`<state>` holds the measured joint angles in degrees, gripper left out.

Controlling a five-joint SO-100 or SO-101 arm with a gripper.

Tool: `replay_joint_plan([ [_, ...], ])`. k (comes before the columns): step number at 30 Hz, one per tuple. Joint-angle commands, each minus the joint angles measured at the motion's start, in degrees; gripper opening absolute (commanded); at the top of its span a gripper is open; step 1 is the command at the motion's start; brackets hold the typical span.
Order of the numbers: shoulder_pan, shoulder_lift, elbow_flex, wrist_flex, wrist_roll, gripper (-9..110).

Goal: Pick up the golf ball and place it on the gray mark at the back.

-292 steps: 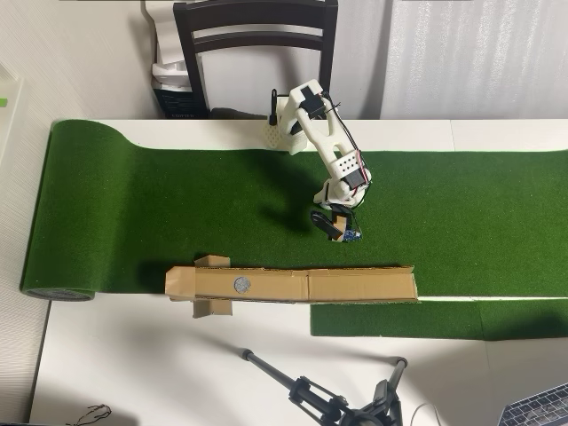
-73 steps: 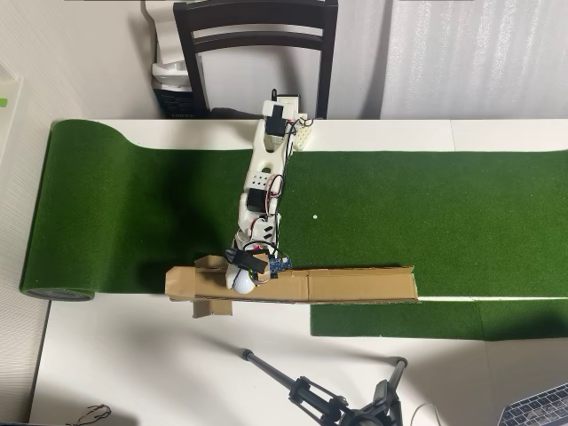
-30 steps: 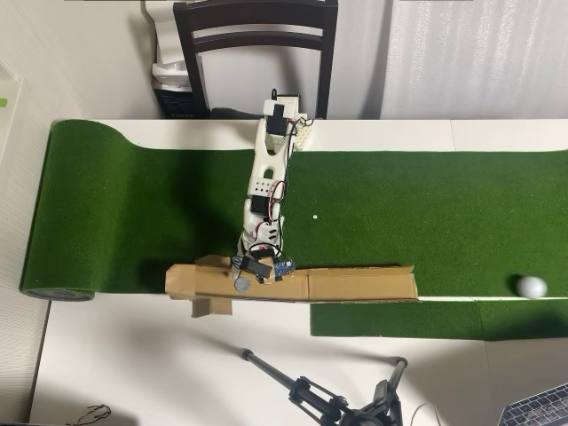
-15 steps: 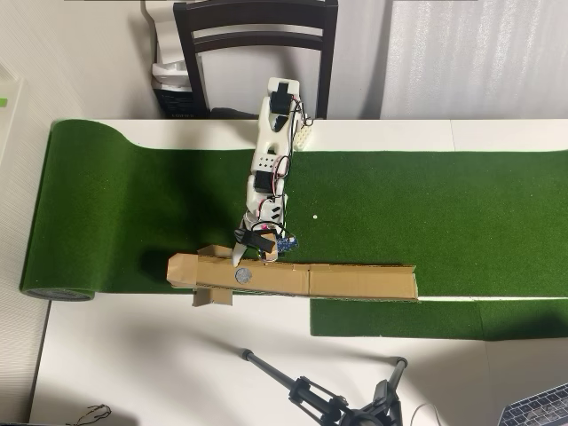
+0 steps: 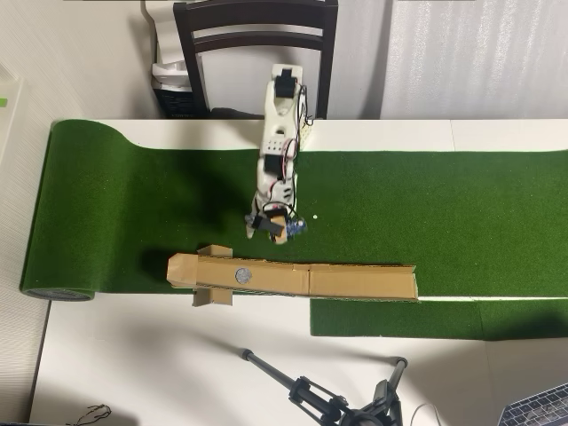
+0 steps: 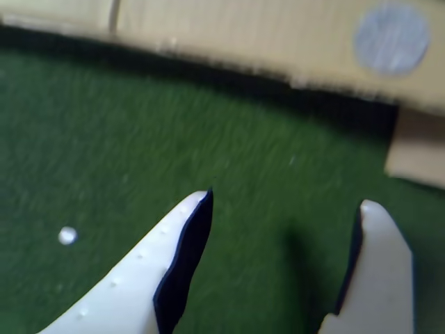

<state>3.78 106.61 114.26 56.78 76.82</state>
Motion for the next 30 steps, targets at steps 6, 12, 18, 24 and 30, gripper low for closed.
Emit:
replay_joint_plan([
  [6,-7.12,18.98,17.23,0.97,9.67,33],
  [12,-8.17,29.97,23.91,1.23,11.16,33],
  [18,-7.38,45.26,24.96,4.13,10.37,33],
  [24,-7.47,56.07,31.03,14.24,10.9,33],
  [30,-7.38,64.51,36.47,18.81,10.63,33],
])
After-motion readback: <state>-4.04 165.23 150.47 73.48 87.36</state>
